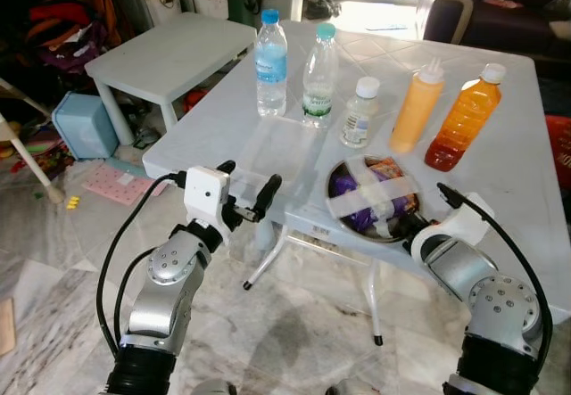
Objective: Restocking fridge
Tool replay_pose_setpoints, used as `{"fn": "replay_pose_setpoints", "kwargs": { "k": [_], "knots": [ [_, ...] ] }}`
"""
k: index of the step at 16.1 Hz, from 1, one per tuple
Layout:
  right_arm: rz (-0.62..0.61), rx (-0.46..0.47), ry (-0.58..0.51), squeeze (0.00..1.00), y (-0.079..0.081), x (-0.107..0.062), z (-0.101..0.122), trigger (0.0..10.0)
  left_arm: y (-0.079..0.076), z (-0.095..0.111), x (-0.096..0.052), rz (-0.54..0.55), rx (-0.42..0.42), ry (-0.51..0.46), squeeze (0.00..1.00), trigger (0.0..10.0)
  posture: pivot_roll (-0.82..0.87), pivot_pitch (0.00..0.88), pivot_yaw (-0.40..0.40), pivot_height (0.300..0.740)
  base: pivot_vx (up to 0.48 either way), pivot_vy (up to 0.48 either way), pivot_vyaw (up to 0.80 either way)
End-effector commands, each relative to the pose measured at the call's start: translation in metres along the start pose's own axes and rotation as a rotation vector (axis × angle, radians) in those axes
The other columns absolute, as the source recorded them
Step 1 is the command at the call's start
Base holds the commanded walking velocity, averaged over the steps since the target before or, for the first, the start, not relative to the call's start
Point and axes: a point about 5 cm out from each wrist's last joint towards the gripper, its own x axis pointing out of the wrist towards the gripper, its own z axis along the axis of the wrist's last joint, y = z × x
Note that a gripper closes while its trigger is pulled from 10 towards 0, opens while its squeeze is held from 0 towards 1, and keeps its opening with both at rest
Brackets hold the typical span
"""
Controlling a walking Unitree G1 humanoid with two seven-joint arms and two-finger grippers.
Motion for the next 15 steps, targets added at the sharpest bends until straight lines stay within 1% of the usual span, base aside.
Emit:
{"fn": "replay_pose_setpoints", "kwargs": {
  "k": [1, 2, 4, 5, 7, 9, 10, 11, 12, 13, 14, 15],
  "knots": [
    [-0.106, 0.007, 0.131, 0.0, -0.024, 0.011, -0.024, 0.0, 0.001, -0.002, -0.002, 0.003, 0.017, 0.013, 0.0, 10.0, -0.07, 0.025, 0.03, 0.74, 0.0, 0.0, 0.0],
    [-0.12, 0.009, 0.129, 0.0, -0.029, 0.013, -0.023, 0.0, 0.001, -0.002, -0.003, 0.005, 0.017, 0.014, 0.0, 10.0, -0.07, 0.026, 0.028, 0.74, 0.0, 0.0, 0.0],
    [-0.147, 0.025, 0.099, 0.0, -0.034, 0.014, -0.017, 0.0, 0.001, -0.002, -0.003, 0.007, 0.017, 0.015, 0.0, 10.0, -0.07, 0.027, 0.028, 0.74, 0.0, 0.0, 0.0],
    [-0.155, 0.038, 0.068, 0.0, -0.034, 0.013, -0.011, 0.0, 0.001, -0.002, -0.003, 0.009, 0.019, 0.015, 0.0, 10.0, -0.07, 0.027, 0.028, 0.74, 0.0, 0.0, 0.0],
    [-0.158, 0.047, 0.043, 0.0, -0.031, 0.011, -0.007, 0.0, 0.004, 0.001, 0.001, 0.013, 0.034, 0.006, 0.0, 10.0, -0.06, 0.03, 0.028, 0.74, 0.0, 0.0, 0.0],
    [-0.137, 0.039, 0.032, 0.0, -0.025, 0.007, -0.009, 0.0, 0.01, 0.008, 0.003, 0.027, 0.065, -0.008, 0.0, 10.0, -0.06, 0.037, 0.033, 0.74, 0.0, 0.0, 0.0],
    [-0.131, 0.025, 0.019, 0.0, -0.023, 0.005, -0.008, 0.0, 0.012, 0.01, 0.004, 0.032, 0.07, -0.012, 0.0, 10.0, -0.06, 0.038, 0.038, 0.74, 0.0, 0.0, 0.0],
    [-0.128, -0.023, -0.034, 0.0, -0.021, -0.003, -0.006, 0.0, 0.016, 0.013, 0.003, 0.064, 0.08, -0.019, 0.0, 10.0, -0.06, 0.052, 0.038, 0.74, 0.0, 0.0, 0.0],
    [-0.135, -0.075, -0.058, 0.0, -0.024, -0.009, -0.009, 0.0, 0.019, 0.008, 0.0, 0.099, 0.059, 0.003, 0.0, 10.0, -0.07, 0.051, 0.033, 0.74, 0.0, 0.0, 0.0],
    [-0.138, -0.085, -0.063, 0.0, -0.027, -0.012, -0.012, 0.0, 0.02, 0.004, -0.002, 0.116, 0.053, 0.019, 0.0, 10.0, -0.07, 0.053, 0.035, 0.74, 0.0, 0.0, 0.0],
    [-0.124, -0.144, -0.077, 0.0, -0.03, -0.017, -0.016, 0.0, 0.02, 0.0, -0.006, 0.132, 0.05, 0.035, 0.0, 10.0, -0.08, 0.052, 0.038, 0.74, 0.0, 0.0, 0.0],
    [-0.123, -0.167, -0.087, 0.0, -0.033, -0.022, -0.019, 0.0, 0.019, -0.002, -0.009, 0.139, 0.037, 0.042, 0.0, 10.0, -0.08, 0.049, 0.038, 0.74, 0.0, 0.0, 0.0]
  ]
}}
